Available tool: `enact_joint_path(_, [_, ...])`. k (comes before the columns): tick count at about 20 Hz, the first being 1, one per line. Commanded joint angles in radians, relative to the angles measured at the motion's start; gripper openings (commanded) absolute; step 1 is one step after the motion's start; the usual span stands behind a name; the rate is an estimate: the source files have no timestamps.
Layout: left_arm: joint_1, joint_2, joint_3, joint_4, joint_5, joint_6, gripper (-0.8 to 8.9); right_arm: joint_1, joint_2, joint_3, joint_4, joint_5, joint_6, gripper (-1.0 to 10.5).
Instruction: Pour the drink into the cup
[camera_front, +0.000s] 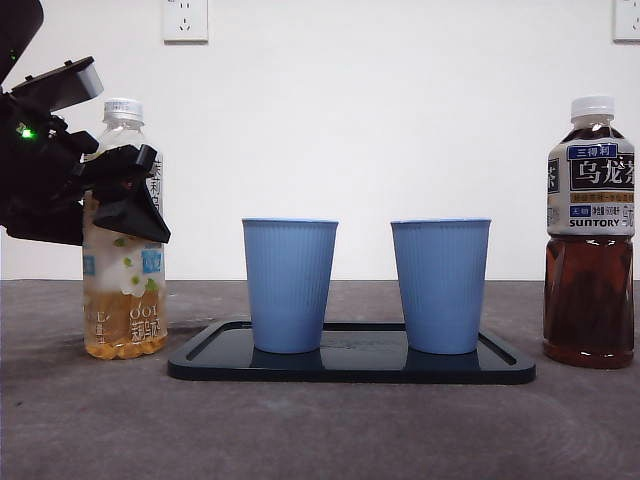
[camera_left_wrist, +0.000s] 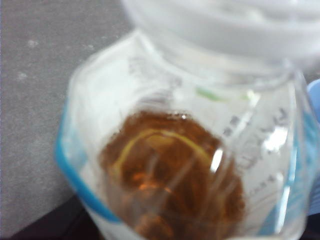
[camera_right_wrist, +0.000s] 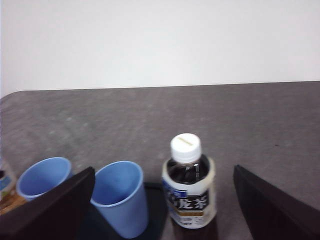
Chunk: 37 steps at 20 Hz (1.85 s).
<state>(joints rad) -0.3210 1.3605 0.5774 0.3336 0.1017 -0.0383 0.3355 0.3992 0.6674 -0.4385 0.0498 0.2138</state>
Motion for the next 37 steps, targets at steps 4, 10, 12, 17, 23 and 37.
enact_joint_path(4, [-0.056, -0.018, 0.052, -0.126, -0.129, 0.111, 1.11, 0.004, 0.003, 0.015, 0.003, 0.003, -0.011, 4.4])
enact_joint_path(10, [-0.15, -0.018, 0.166, -0.34, -0.278, 0.219, 1.13, 0.005, 0.003, 0.015, 0.003, 0.003, 0.0, 4.4])
enact_joint_path(12, [-0.177, -0.018, 0.195, -0.394, -0.334, 0.245, 1.13, 0.005, 0.003, 0.015, 0.003, 0.001, 0.011, 4.4])
enact_joint_path(17, [-0.233, -0.018, 0.271, -0.535, -0.485, 0.3, 1.14, 0.005, 0.003, 0.015, 0.003, -0.028, 0.031, 4.4])
enact_joint_path(23, [-0.279, -0.017, 0.395, -0.718, -0.613, 0.317, 1.13, 0.005, 0.003, 0.015, 0.0, -0.032, 0.039, 4.4])
enact_joint_path(37, [-0.409, 0.274, 0.799, -1.171, -0.906, 0.373, 1.14, 0.005, 0.003, 0.015, 0.0, -0.032, 0.041, 4.4])
